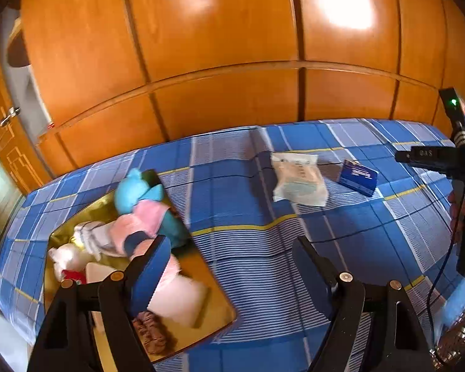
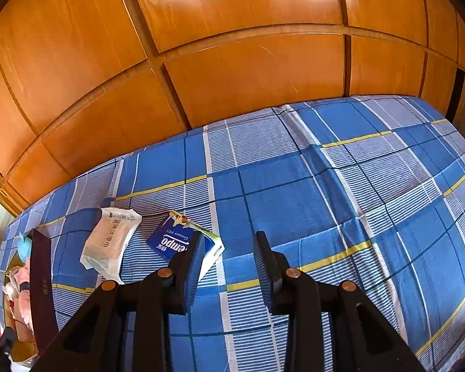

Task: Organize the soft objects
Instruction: 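Move both tools away from the tray toward the wipes and Tempo pack, then grasp the white wipes pack with left tool while right grasps blue Tempo pack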

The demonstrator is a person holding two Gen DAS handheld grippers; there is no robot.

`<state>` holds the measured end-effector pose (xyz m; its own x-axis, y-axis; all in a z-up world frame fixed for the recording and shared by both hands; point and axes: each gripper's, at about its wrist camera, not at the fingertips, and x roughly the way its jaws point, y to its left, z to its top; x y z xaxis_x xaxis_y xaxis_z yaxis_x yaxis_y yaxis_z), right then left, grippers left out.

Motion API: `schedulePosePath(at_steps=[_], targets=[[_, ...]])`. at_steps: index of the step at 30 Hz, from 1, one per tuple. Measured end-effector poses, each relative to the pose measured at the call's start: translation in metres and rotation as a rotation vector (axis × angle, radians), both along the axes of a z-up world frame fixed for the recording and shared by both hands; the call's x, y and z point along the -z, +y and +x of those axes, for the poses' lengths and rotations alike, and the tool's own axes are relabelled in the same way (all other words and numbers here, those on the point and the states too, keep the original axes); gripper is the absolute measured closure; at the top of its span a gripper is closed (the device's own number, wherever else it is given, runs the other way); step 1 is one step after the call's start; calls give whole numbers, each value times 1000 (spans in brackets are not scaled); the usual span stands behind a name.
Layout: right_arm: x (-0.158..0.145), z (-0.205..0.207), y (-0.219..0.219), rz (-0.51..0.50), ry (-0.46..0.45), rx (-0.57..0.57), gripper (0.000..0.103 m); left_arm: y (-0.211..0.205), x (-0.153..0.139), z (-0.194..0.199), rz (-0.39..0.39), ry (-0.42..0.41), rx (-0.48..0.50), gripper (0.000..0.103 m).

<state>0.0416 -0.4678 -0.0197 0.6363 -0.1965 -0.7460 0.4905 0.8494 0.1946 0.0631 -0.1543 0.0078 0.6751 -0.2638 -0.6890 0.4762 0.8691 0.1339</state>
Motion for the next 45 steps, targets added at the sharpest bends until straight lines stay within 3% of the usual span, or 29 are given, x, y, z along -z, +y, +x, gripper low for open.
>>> schedulePosePath(at_steps=[18,25,33,45], targets=[[-1,-4,-9,84,-20,34,71,-55,24,15,41,73,74,22],[1,-4,-13,118,-17,43,71,-80,41,39,20,168,88,22],[1,-3,-14,143,-24,34,71,-110,51,80,-56,253,89,6],[6,-2,-21,199,-21,38,71,-166,80,130,95,211,75,2]])
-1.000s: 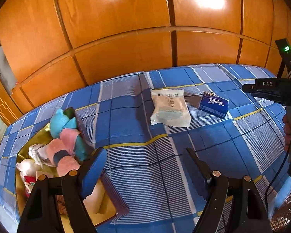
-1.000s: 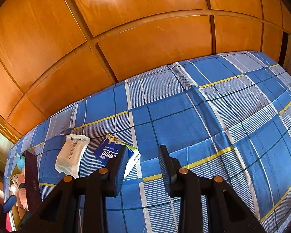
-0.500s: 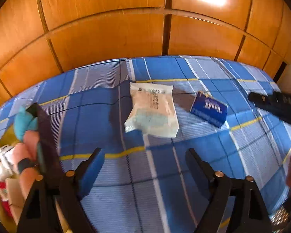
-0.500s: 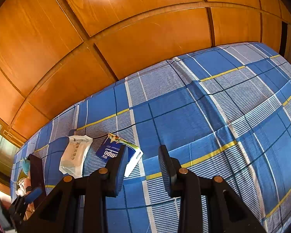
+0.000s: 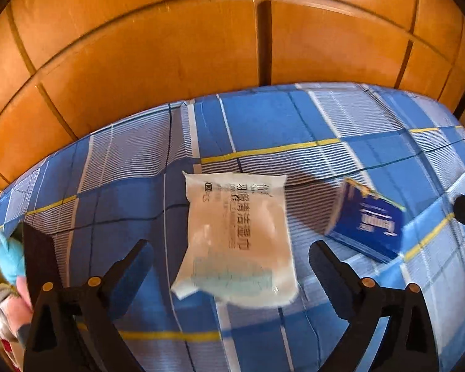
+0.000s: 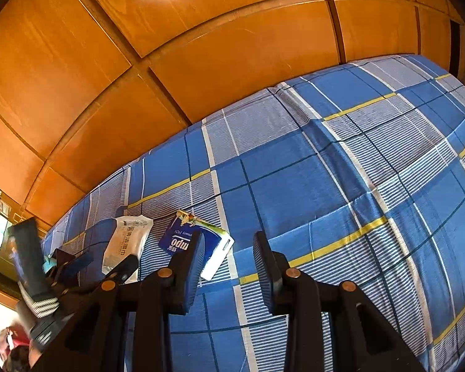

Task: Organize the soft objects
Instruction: 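Grasp the white wipes pack with left tool while right grasps blue Tempo pack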

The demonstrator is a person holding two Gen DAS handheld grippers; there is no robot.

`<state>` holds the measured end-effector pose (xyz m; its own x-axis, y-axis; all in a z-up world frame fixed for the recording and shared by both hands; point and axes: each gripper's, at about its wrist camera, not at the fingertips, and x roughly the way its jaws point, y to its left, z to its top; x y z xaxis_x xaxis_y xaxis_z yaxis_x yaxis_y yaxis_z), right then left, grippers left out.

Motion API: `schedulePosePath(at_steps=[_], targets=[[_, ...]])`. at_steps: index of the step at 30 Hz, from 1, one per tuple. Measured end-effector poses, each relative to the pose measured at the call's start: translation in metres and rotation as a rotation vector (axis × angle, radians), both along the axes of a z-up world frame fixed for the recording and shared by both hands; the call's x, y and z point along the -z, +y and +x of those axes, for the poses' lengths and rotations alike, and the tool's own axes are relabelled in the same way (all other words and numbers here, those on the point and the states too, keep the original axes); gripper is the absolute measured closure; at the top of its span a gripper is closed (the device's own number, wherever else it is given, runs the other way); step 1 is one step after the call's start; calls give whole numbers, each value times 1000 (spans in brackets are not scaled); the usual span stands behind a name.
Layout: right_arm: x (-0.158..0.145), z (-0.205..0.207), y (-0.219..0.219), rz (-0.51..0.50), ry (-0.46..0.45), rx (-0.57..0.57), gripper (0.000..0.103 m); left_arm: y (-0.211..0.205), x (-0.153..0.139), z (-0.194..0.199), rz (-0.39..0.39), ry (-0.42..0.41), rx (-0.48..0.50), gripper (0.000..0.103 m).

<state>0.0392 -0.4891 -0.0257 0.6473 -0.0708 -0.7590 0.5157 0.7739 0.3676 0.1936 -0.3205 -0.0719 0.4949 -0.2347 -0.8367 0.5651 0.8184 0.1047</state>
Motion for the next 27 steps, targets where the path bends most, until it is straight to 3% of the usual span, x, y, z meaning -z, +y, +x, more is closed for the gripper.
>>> schedulePosePath(at_steps=[3,4,5,7,12,19,27], targets=[[1,1,-1,3,5,1,71,-3,8,10,20,-16,-9,7],[1,1,-1,1,6,1,71,-3,11,13,9,0,-7,23],[1,2,0,-2,7,1,71,-3,15,15,-13,36,11,32],[2,3,0,-8,13,0,71,-5,16,10,-2,2,25,39],[5,3,-3,-11,27,9,71,7,9,-13,-54,-31,42,42],[9,4,-3,-14,45,10,71,38,-3,-82,-98,-65,74,41],[12,4,-1,-32,69,9,71,66,19,-138,-106,-66,73,41]])
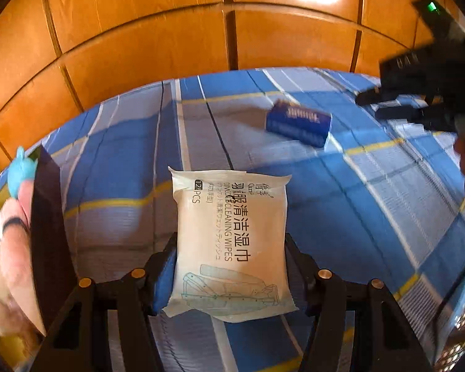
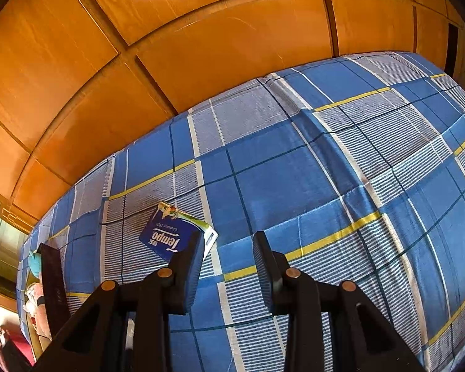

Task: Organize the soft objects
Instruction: 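Grasp the white wipes pack with left tool while right grasps blue Tempo pack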

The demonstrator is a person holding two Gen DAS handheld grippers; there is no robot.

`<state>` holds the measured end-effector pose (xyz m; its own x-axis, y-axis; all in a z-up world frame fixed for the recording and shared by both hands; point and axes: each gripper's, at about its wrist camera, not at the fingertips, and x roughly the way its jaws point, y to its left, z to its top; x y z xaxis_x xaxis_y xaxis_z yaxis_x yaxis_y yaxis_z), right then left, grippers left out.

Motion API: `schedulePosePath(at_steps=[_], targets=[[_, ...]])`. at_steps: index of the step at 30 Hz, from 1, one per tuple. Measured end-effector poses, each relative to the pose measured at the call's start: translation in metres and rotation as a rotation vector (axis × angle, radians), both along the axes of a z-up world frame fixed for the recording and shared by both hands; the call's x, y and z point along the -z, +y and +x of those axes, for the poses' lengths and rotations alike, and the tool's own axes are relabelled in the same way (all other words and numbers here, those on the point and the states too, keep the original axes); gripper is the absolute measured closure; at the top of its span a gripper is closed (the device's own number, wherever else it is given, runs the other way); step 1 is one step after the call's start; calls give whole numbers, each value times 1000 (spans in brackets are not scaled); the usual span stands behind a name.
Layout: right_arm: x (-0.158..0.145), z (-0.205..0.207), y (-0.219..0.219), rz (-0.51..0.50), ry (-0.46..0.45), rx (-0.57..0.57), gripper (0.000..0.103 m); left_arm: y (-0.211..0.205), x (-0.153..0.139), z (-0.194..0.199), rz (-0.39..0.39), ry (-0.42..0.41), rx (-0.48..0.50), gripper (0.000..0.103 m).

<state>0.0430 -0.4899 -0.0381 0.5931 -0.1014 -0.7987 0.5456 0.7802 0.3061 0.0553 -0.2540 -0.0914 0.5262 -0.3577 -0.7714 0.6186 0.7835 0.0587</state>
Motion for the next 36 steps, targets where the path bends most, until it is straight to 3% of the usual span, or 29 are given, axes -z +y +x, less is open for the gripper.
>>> schedulePosePath(at_steps=[9,15,21,24,29,36], targets=[[6,2,2,-13,25,-11,71,4,6,-5,-39,-69,19,40],[9,7,7,-10,29,-51,71,5,6,-3,-57,-56,17,40],[7,21,30,-21,34,-219,70,8,7,-2,-78,-46,16,40],[-2,36,47,-60,37,-373,57,9,7,0,-92,-36,16,40],[-5,76,79,-263,188,-586,41,9,7,1,-107,-24,17,39],[29,120,85,-426,392,-669,40,9,7,2,-115,-18,17,39]])
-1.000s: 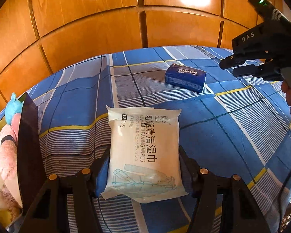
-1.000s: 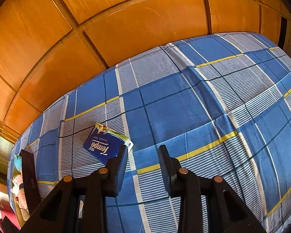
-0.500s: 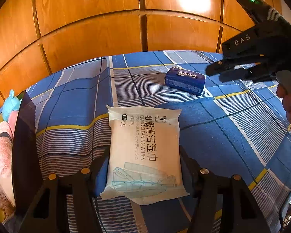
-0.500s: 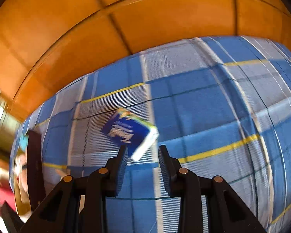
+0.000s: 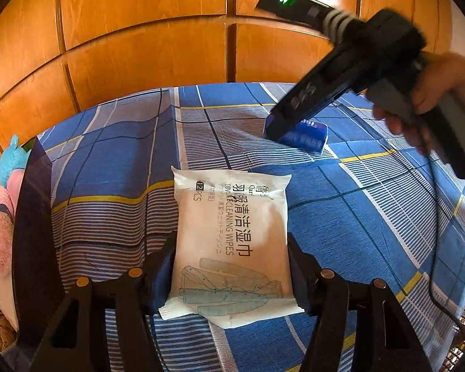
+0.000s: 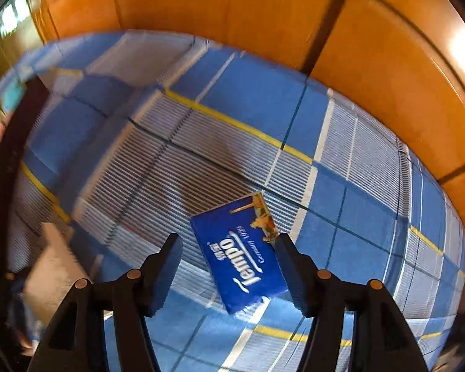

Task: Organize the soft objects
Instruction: 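Grasp the white wipes pack with left tool while right grasps blue Tempo pack, then carry the white wipes pack into the gold tray and open the left tool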

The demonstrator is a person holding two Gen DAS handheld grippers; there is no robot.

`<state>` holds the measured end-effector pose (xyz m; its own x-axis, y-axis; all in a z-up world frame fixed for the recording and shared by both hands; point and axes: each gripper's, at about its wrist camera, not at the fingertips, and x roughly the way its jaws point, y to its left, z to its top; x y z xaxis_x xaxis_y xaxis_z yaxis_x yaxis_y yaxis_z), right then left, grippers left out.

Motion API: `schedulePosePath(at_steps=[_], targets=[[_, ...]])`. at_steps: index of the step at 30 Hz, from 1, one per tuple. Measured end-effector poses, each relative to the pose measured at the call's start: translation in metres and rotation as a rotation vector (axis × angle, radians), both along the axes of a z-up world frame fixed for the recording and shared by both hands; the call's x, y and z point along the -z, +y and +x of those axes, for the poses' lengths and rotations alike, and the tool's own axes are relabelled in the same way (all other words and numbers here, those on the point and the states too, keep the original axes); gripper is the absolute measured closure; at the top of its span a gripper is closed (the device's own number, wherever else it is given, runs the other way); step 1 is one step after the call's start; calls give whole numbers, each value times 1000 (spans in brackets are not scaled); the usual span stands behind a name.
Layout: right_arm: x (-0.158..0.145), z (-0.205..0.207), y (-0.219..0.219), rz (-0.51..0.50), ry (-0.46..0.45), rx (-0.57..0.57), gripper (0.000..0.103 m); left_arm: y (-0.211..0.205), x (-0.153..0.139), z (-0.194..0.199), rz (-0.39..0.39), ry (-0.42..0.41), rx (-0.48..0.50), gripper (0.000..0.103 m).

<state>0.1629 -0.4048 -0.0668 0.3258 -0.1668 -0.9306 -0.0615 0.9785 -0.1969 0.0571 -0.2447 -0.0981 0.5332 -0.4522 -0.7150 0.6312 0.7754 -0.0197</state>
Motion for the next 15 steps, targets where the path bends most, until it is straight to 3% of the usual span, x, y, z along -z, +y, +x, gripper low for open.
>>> schedulePosePath(at_steps=[6,12,15], targets=[[-9,-17,6,-25,-53,41,61,0,0,0,-1,0,0,39],[-22,-77,24,52,-85,68,62,0,1,1,0,-5,-2,39],[-16,-88,34,74,-83,61,62,0,1,0,3,-9,-3,39]])
